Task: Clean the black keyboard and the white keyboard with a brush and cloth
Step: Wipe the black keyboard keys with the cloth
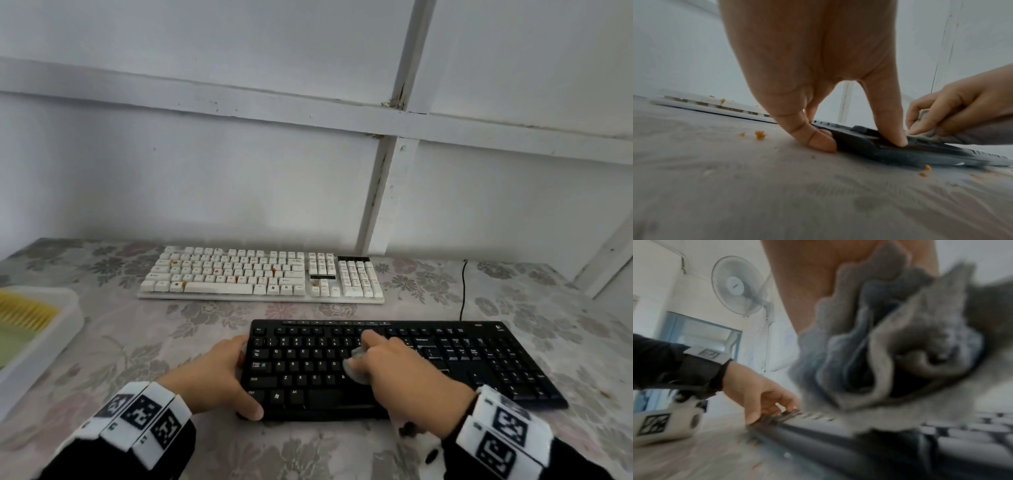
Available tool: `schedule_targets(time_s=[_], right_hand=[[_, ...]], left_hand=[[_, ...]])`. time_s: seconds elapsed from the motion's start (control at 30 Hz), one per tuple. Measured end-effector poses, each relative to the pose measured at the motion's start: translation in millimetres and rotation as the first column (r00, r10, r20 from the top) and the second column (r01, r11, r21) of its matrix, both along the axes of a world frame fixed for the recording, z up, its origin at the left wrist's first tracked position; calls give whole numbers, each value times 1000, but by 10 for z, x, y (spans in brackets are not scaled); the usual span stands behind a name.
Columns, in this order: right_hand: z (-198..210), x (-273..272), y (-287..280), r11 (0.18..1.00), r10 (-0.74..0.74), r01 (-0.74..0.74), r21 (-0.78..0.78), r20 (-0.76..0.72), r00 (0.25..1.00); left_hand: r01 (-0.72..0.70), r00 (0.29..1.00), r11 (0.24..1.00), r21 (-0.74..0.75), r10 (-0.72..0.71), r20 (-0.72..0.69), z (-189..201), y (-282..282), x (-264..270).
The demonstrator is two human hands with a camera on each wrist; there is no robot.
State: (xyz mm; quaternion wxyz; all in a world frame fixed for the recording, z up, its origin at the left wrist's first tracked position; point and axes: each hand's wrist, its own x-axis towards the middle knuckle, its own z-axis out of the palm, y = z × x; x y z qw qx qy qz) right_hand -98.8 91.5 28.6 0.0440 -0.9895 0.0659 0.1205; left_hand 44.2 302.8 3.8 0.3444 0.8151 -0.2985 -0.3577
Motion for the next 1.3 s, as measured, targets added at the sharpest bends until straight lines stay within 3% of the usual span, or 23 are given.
schedule_targets(time_s=[0.1,0.23,0.3,0.43,0.57,0.8,0.93,1.03,1.3], right_hand=[[135,132,35,998,-17,17,66,-3,1000],[156,472,598,967,195,-205,151,80,978],[42,595,853,957,257,-263,118,63,964],[-59,584,903,970,236,-237,47,36,971],[-62,307,556,971,220,-227,76,96,971],[-88,91,1,997,-11,6,82,61,998],[-54,170,146,984,38,-64,164,157,987],[-147,137,250,981,116,-136,138,149,982],[-240,-283,-293,999,-33,27,40,153,988]], left_hand=[[-1,1000,1000,-4,1,-14,9,0,-16],[-25,999,1000,-4,25,-25,24,-23,-22],[-20,1000,1000,12,20,18,47,-39,-38],[-6,999,1000,17,5,42,47,-15,-40],[-15,1000,1000,-25,15,-14,16,-14,-22],[-23,998,1000,-8,23,-61,-53,15,30],[-25,998,1000,7,26,-58,-84,26,49],[-28,999,1000,-2,28,-46,-112,18,64],[-33,996,999,-28,30,-83,-166,22,99]])
